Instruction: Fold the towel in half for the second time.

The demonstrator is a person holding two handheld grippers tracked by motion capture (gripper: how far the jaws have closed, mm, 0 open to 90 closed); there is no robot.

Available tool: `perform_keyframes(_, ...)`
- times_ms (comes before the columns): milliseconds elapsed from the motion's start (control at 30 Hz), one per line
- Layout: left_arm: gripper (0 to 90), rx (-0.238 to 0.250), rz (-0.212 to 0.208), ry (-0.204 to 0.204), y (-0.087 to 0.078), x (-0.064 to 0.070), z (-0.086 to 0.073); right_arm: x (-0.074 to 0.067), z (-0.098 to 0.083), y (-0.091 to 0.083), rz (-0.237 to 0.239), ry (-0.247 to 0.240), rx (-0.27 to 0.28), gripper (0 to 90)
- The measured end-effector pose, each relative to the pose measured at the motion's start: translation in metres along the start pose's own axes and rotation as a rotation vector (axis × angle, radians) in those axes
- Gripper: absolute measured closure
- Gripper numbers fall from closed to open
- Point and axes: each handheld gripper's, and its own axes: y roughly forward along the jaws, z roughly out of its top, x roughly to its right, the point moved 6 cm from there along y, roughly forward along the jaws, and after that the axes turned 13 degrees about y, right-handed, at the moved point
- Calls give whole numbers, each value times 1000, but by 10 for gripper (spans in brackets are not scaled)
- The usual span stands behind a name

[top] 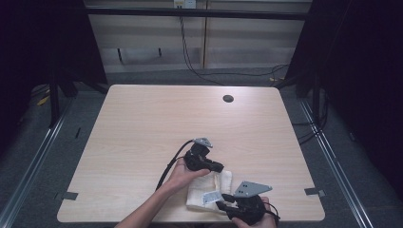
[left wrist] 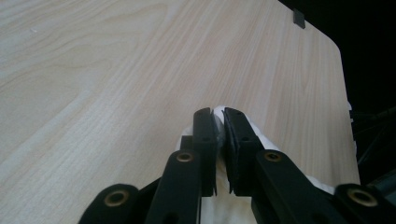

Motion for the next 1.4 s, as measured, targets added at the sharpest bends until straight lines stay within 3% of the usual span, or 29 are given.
perform_keyframes(233, 698, 22, -11, 4, -4, 7, 6, 0, -1, -2, -35, 8, 4, 498)
perform_keyframes(400, 581, 55, 19, -9, -16, 3, 10, 10, -5, -13, -64, 29, 14, 476)
perform_keyframes(533, 538, 52, 48, 13, -28, 2, 8, 19, -6, -23, -78, 46, 32, 445)
perform_keyframes(700, 526, 50, 96, 55, -45, 2, 2, 29, 1, -29, -84, 77, 62, 464)
perform_keyframes(833, 563, 32, 118, 78, -57, 5, -7, 33, 16, -20, -77, 30, 48, 554)
perform_keyframes(933, 562, 13, 128, 86, -67, 7, -15, 38, 35, -17, -52, 40, 80, 571)
perform_keyframes(1100, 510, 9, 156, 67, -92, 8, -26, 45, 44, 0, -77, -9, 25, 566)
perform_keyframes(1200, 479, -6, 181, 68, -105, 10, -33, 49, 42, 10, -110, -38, -34, 557)
perform_keyframes(1400, 427, -12, 224, 39, -134, 12, -53, 63, 37, 1, -140, -28, -44, 524)
